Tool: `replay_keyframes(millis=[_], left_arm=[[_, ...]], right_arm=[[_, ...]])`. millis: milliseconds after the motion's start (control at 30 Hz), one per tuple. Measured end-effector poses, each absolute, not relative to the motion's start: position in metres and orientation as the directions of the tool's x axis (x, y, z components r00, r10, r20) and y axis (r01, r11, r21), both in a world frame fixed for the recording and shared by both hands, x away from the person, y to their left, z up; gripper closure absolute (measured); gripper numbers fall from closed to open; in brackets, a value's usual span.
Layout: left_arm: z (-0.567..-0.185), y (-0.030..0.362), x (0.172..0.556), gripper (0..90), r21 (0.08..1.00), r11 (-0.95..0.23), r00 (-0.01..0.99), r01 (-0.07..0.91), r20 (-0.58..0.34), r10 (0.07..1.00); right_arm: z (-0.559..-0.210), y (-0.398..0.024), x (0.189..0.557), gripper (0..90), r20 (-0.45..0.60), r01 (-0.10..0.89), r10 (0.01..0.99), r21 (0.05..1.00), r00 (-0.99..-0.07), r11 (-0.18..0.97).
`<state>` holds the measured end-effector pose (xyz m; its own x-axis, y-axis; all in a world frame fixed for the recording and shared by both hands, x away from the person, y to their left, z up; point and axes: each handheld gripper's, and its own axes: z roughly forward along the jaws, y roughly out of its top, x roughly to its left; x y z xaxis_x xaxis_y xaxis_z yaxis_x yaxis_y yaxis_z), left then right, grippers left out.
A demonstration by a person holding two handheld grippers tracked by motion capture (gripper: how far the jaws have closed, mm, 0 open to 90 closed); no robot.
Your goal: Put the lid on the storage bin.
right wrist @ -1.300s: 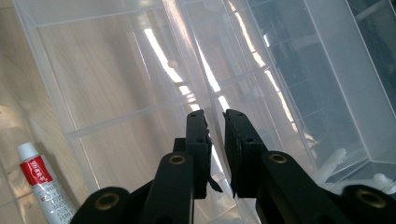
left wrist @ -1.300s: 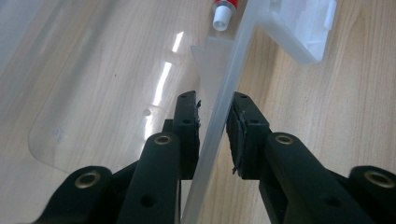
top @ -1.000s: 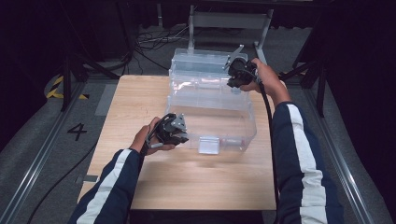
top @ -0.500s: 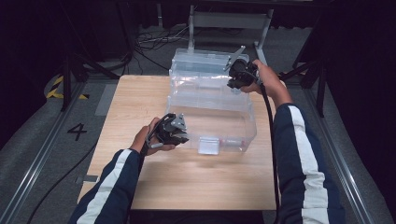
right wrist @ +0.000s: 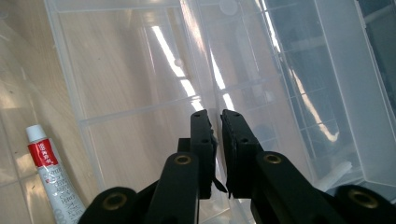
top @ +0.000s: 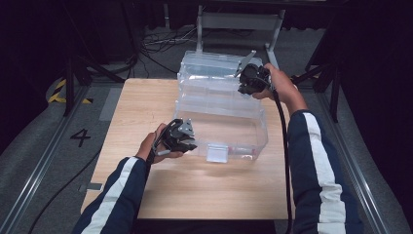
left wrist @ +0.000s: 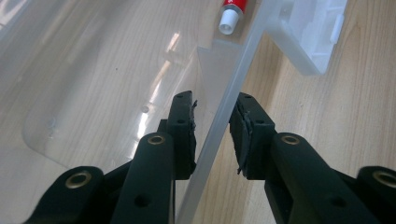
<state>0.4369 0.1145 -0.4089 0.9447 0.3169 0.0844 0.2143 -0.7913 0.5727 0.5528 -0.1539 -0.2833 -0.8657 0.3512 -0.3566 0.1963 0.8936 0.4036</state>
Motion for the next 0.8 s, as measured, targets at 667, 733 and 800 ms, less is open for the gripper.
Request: replay_keyframes(millis=[667, 733, 800], left_arm=[[-0.409, 0.114, 0.436, 69.1, 0.576, -0.786, 0.938, 0.224, 0.091, 0.334], [-0.409, 0.114, 0.436, 69.2, 0.577, -0.785, 0.938, 0.225, 0.089, 0.335], [-0.409, 0.114, 0.436, 69.1, 0.576, -0.786, 0.938, 0.225, 0.091, 0.335]], right_arm=[[-0.28, -0.147, 0.523, 86.4, -0.408, 0.119, 0.28, 0.377, -0.869, 0.918], [-0.28, -0.148, 0.521, 86.4, -0.408, 0.116, 0.28, 0.382, -0.869, 0.917], [-0.28, -0.151, 0.518, 86.3, -0.394, 0.119, 0.289, 0.4, -0.872, 0.909]])
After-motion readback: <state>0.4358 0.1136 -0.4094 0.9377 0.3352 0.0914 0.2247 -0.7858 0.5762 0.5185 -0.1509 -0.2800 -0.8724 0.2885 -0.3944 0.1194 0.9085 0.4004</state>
